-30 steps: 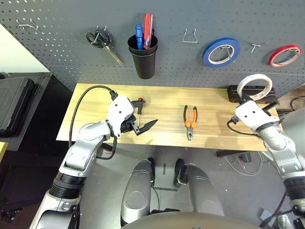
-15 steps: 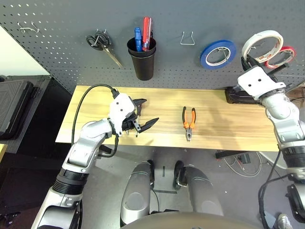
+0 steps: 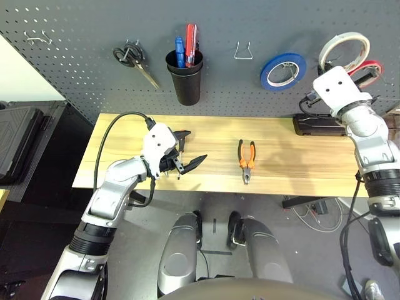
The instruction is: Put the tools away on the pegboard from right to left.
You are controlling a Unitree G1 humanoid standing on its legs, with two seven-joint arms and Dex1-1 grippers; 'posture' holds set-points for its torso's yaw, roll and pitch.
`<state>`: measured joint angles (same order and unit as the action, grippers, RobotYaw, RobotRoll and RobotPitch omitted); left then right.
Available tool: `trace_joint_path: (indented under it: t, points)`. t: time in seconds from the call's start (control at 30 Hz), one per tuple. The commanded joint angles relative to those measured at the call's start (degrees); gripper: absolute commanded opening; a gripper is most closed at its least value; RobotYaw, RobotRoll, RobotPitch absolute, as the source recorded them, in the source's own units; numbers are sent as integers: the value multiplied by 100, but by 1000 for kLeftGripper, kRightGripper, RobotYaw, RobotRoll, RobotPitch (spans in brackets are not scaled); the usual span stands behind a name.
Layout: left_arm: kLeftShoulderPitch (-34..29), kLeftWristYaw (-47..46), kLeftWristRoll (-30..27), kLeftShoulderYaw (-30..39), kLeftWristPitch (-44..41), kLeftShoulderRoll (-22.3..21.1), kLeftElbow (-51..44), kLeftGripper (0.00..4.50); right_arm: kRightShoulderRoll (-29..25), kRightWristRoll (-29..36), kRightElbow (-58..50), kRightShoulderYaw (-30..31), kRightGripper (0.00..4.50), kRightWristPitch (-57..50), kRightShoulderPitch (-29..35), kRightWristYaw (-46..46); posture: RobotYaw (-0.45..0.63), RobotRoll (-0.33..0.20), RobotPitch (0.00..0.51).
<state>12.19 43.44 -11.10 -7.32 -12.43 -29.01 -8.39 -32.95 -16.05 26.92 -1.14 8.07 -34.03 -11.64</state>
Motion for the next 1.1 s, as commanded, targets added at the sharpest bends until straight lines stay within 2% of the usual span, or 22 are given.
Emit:
trace_joint_path:
  t: [0.03, 0.47, 0.73, 0.87, 1.1]
  points:
    - [-68, 12, 49, -55, -15, 5, -20, 4500, 23, 120, 116, 103, 24, -131, 132, -266, 181, 0, 148]
    - [-29, 10, 90, -89, 14, 13, 40, 4500, -80, 207, 195, 78, 24, -133, 669, -423, 179, 0, 147]
    - [-37, 39, 113, -89, 36, -3, 57, 4500, -172, 193, 531, -13, 24, 229, 776, -72, 174, 0, 146]
    - [-21, 53, 113, -93, 29, -7, 67, 4500, -168, 216, 703, -15, 1316, 559, 730, 67, 174, 0, 149]
    - [-47, 61, 107, -85, -6, -27, 35, 4500, -182, 220, 907, -67, 3965, 1441, 778, 484, 175, 0, 155]
